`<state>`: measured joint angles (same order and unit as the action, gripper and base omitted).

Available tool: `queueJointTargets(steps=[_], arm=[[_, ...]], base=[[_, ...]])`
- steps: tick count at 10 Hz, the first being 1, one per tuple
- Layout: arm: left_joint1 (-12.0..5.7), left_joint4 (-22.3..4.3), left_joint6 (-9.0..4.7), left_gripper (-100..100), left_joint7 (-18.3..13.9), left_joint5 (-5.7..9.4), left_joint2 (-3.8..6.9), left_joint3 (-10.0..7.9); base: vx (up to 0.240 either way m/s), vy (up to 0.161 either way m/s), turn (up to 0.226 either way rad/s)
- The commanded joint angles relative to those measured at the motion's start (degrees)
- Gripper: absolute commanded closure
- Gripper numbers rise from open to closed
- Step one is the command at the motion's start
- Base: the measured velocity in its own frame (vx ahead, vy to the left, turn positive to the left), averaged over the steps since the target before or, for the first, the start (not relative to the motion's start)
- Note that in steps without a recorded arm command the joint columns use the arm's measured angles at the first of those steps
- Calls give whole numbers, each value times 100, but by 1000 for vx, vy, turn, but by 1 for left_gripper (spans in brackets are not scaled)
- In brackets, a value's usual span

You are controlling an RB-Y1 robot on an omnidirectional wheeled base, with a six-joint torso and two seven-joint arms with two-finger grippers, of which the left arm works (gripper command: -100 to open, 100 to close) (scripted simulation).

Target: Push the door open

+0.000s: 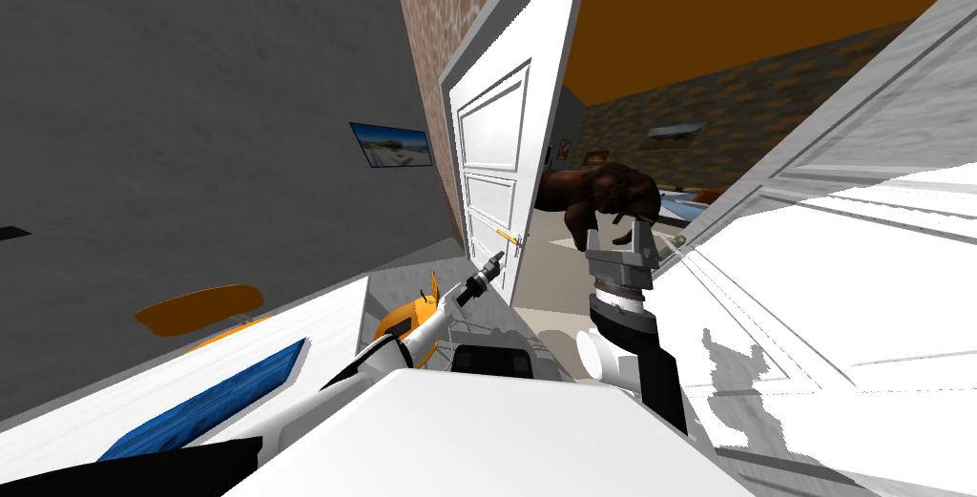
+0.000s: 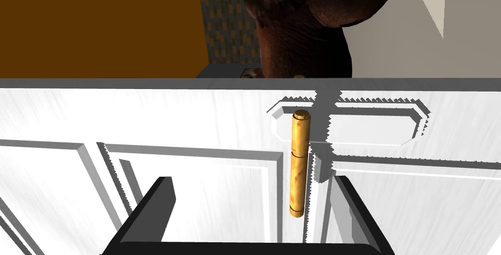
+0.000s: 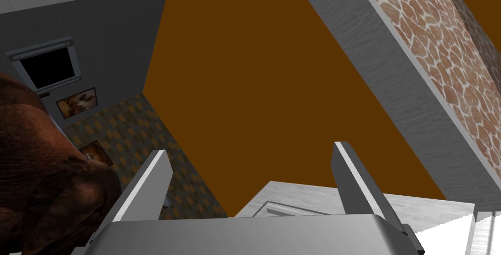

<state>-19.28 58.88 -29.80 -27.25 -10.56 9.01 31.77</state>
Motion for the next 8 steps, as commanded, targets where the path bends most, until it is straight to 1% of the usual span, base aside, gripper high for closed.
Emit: queueJointTargets(steps=[1,7,8], arm=[[3,1,-1,-100,0,0,2,2],[3,1,-1,-100,0,0,2,2],[-25,-34,56,-100,-82,-8,58,75]], base=[[0,0,0],[0,0,-2],[96,13,-55]])
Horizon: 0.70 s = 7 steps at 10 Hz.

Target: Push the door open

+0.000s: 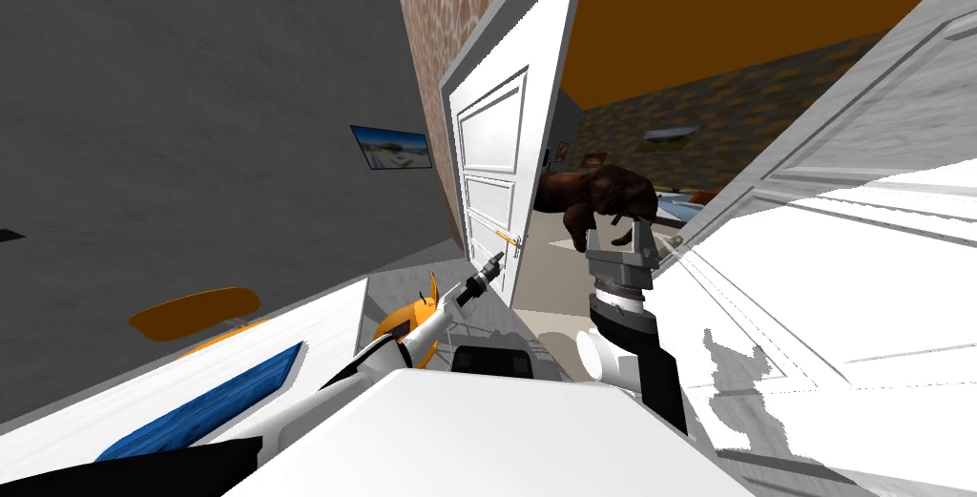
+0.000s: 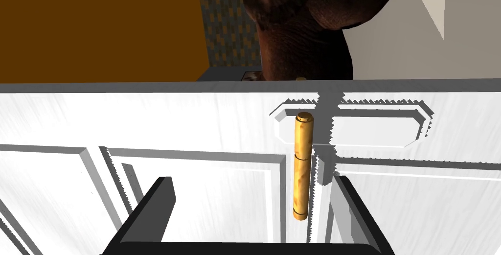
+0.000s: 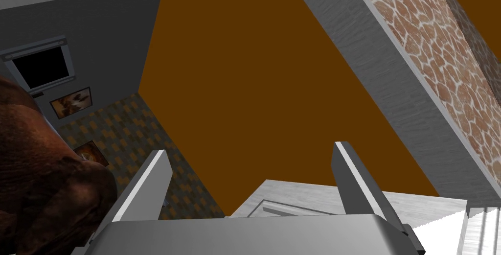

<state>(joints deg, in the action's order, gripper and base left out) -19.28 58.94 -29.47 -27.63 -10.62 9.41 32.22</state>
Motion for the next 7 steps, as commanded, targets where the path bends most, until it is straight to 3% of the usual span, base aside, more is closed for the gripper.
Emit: queueJointTargets(steps=[1,7], arm=[[-25,-40,22,-100,-44,-2,18,30],[-45,-66,65,-100,-105,-8,60,85]], base=[[74,8,-32],[26,2,-11]])
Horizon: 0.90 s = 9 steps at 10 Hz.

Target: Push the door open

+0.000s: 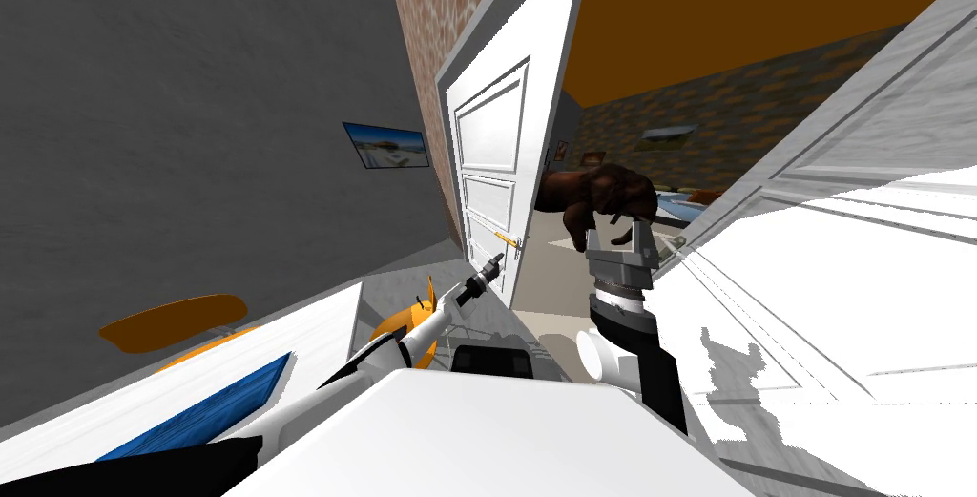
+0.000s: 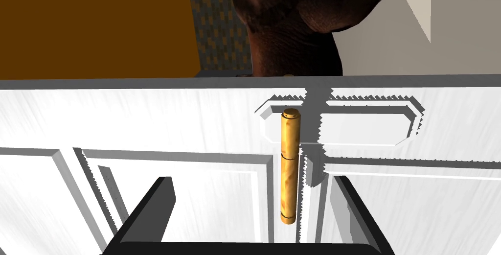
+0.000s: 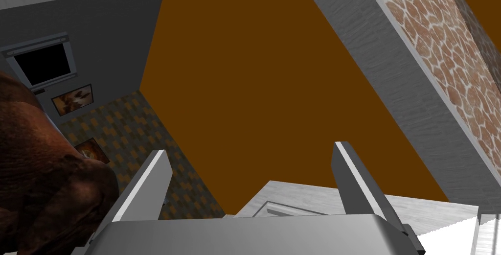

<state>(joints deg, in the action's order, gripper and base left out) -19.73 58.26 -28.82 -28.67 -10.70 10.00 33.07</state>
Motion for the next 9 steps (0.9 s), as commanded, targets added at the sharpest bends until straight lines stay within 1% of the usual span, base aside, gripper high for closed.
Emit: queueJointTargets(steps=[1,6,7,9], arm=[[0,1,0,-100,0,0,1,0],[0,1,0,-100,0,0,1,0],[-20,-29,51,-100,-62,-5,45,52],[-27,-39,69,-100,-83,-6,60,71]], base=[[10,-3,15],[-2,1,-6],[42,14,-64],[35,1,-3]])
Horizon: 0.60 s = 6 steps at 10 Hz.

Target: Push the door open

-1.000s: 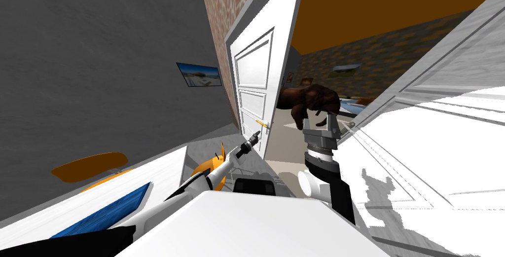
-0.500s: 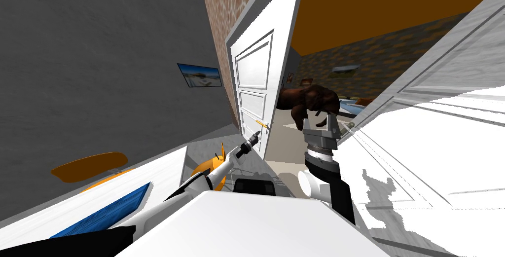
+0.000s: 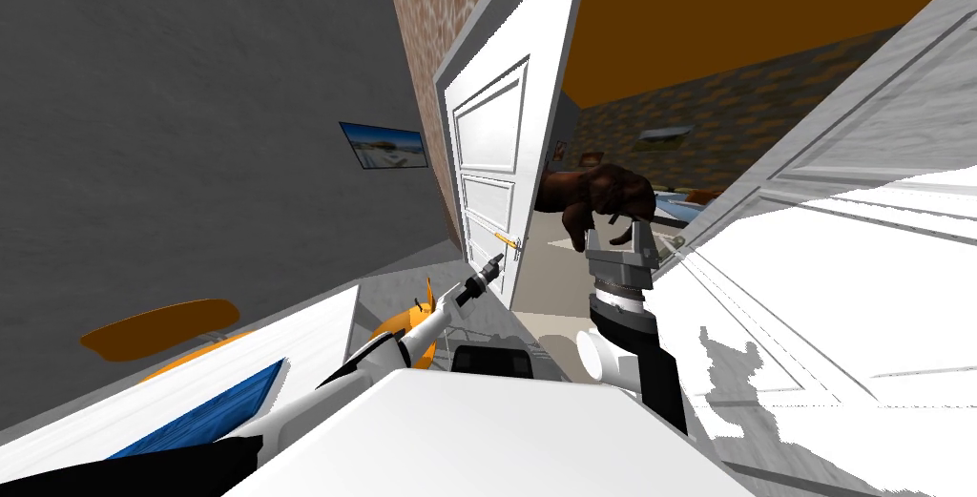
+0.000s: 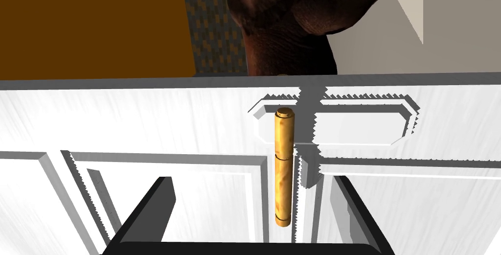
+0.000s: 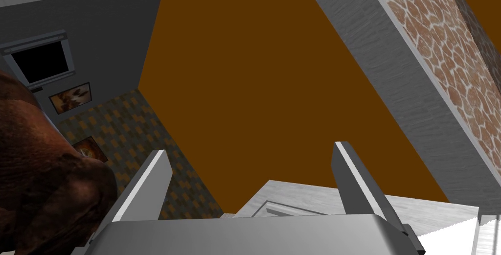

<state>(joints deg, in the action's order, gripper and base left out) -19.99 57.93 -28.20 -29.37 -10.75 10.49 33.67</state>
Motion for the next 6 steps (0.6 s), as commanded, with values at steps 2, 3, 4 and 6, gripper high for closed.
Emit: queueJointTargets(steps=[2,3,4,6], arm=[[-1,-6,7,-100,-14,-1,11,10],[-1,-6,7,-100,-14,-1,11,10],[-1,-6,7,-100,-14,-1,11,10],[-1,-6,7,-100,-14,-1,11,10]], base=[[0,0,0],[12,0,0],[37,2,-12],[7,-1,8]])
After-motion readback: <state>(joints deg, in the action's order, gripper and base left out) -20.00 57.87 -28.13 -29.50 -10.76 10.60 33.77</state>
